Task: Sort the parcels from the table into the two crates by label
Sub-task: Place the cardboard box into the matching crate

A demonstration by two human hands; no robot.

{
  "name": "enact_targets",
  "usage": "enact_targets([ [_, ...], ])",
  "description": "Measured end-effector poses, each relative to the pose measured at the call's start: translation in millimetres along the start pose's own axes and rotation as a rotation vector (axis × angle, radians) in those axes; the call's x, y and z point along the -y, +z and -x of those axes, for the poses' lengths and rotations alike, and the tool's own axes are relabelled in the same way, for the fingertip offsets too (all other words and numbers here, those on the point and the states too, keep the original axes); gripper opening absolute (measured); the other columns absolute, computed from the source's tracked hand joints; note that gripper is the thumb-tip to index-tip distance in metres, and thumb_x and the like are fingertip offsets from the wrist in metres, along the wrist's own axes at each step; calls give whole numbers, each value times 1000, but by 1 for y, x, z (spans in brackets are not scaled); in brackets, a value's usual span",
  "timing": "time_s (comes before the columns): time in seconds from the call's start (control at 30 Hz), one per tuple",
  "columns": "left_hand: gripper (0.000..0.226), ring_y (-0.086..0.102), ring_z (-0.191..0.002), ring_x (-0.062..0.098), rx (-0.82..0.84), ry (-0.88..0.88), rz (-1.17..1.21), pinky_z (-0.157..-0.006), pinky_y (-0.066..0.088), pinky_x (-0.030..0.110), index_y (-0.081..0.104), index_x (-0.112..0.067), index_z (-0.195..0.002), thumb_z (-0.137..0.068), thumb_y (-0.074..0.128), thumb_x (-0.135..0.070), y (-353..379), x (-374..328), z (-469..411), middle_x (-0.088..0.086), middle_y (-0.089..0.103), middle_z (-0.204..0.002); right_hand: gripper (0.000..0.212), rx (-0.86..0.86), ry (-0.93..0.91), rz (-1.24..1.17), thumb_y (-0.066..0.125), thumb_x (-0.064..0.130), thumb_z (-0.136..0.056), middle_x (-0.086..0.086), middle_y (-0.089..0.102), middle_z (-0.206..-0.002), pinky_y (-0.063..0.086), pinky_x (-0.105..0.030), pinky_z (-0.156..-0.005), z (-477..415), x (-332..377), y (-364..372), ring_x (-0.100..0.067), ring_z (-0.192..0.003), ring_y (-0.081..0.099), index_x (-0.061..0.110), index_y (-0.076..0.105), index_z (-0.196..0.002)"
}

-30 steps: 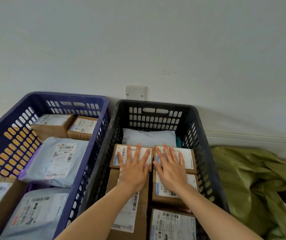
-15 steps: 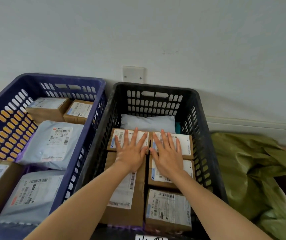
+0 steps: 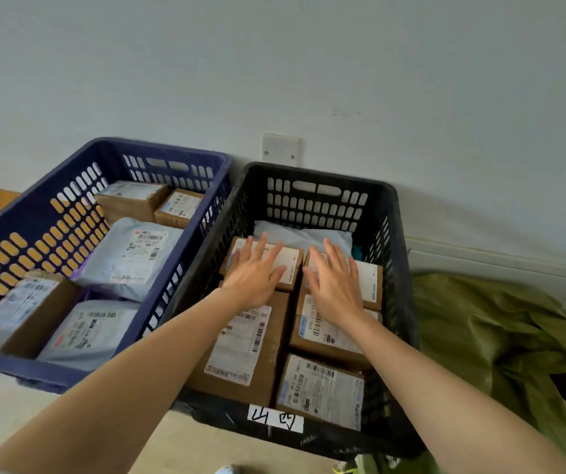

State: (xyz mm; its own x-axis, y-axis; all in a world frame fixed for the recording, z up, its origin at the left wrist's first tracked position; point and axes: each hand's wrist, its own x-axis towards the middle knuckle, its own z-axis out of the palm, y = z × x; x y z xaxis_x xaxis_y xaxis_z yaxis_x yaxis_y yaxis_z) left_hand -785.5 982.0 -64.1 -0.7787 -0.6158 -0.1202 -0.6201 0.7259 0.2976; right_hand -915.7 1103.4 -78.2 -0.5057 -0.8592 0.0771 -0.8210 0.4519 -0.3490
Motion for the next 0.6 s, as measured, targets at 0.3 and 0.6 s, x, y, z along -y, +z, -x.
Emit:
enact_targets([
  [0.3, 56, -9, -148, 23, -261, -85, -89, -120, 0, 43, 9, -30, -154, -103, 25, -45, -81, 32, 23, 4, -3, -162, 51, -63, -201, -176, 32, 39, -103, 0, 17, -160, 19, -36, -117, -42, 68, -21, -16, -147, 16, 23, 26, -151],
  [0.6, 54, -11, -148, 24, -328, -309, -127, -120, -1, 47, 10, -30, -154, -103, 21, -46, -141, 133, 91, 1, -4, -162, 49, 9, -375, -265, 30, 37, -104, -1, 20, -160, 21, -37, -117, -67, 193, -9, -18, -146, 19, 21, 29, -151],
])
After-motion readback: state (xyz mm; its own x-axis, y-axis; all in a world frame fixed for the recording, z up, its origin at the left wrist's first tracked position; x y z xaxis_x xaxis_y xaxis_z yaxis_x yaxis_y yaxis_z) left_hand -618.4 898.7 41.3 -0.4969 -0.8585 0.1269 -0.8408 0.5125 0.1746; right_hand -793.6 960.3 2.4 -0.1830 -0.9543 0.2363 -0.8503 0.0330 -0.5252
